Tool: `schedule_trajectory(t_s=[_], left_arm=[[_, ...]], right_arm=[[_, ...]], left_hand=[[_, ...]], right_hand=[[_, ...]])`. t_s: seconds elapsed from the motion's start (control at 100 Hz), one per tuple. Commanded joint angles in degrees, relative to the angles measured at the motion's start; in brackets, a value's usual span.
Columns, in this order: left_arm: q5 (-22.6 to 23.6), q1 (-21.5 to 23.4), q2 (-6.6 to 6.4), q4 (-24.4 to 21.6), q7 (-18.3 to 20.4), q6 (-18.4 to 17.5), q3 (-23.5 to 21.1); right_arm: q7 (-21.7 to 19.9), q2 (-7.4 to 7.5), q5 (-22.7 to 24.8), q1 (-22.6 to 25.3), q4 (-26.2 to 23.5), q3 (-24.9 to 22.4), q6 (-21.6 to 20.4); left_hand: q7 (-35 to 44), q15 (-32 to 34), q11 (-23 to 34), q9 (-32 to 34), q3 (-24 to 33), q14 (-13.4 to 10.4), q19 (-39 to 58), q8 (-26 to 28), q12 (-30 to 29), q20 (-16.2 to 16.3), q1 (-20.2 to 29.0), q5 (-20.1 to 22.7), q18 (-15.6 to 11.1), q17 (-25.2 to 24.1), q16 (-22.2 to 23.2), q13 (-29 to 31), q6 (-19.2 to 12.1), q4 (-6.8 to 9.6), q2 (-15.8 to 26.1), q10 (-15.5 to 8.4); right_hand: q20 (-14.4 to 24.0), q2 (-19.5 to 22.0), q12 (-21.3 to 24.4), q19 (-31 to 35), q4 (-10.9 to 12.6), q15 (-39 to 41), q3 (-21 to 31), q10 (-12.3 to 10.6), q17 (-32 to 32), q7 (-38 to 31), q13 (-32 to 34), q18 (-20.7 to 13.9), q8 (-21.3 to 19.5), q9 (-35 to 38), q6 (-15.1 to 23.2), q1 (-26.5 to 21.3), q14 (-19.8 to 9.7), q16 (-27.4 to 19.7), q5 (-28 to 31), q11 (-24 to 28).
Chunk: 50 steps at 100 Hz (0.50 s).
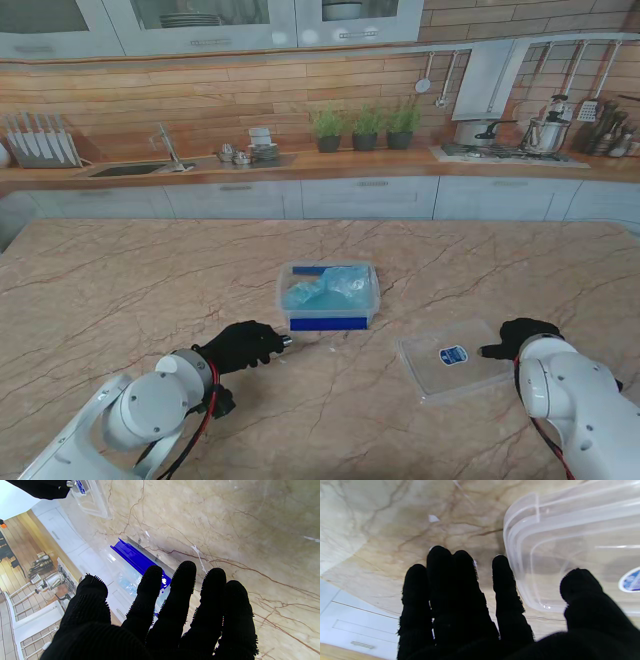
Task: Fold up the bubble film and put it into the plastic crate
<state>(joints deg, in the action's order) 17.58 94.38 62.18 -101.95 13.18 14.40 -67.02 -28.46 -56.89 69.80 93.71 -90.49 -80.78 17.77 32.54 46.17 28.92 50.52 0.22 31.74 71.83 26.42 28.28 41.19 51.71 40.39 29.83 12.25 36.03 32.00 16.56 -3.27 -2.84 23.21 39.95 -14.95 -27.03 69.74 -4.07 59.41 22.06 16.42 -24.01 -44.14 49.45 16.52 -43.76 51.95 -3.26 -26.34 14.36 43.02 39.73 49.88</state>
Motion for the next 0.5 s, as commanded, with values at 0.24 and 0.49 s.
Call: schedule_trajectory(t_s=[0.24, 0.49], left_arm=[[-1.2, -3.5, -0.76, -2.56, 4.81, 6.43, 3.46], [-1.52, -7.59, -2.27, -1.87, 11.01, 10.87, 7.5]], right_arm=[[-2.9, -0.89, -0.31, 0.26, -3.37, 3.76, -3.84], [-5.99, -0.71, -2.08, 0.49, -6.56, 5.88, -4.07]], left_hand=[[0.82, -0.31, 0.33, -1.67, -1.29, 1.69, -0.03, -0.01, 0.22, 0.31, 0.7, -1.32, -0.45, -1.23, 0.24, -1.7, 0.2, 1.86, 3.05, 0.96], [0.6, -0.69, -0.04, -2.56, -1.25, 1.53, -0.37, 0.26, 0.17, 0.01, 0.72, -1.74, -1.09, -2.01, 0.14, -2.56, 0.95, 1.85, 3.95, 1.05]], right_hand=[[0.83, -4.78, -0.53, 6.06, 0.55, 3.86, 4.55, 1.39, -2.28, 0.82, 3.24, 0.01, 4.55, 2.13, 6.37, -5.01, 1.04, 0.29, 1.05, 3.28], [1.81, -3.28, -1.9, 10.64, 1.86, 8.25, 4.45, 2.84, -5.47, 0.72, 7.2, 0.92, 4.97, 4.74, 3.36, -3.77, 1.58, 1.23, 3.73, 6.11]])
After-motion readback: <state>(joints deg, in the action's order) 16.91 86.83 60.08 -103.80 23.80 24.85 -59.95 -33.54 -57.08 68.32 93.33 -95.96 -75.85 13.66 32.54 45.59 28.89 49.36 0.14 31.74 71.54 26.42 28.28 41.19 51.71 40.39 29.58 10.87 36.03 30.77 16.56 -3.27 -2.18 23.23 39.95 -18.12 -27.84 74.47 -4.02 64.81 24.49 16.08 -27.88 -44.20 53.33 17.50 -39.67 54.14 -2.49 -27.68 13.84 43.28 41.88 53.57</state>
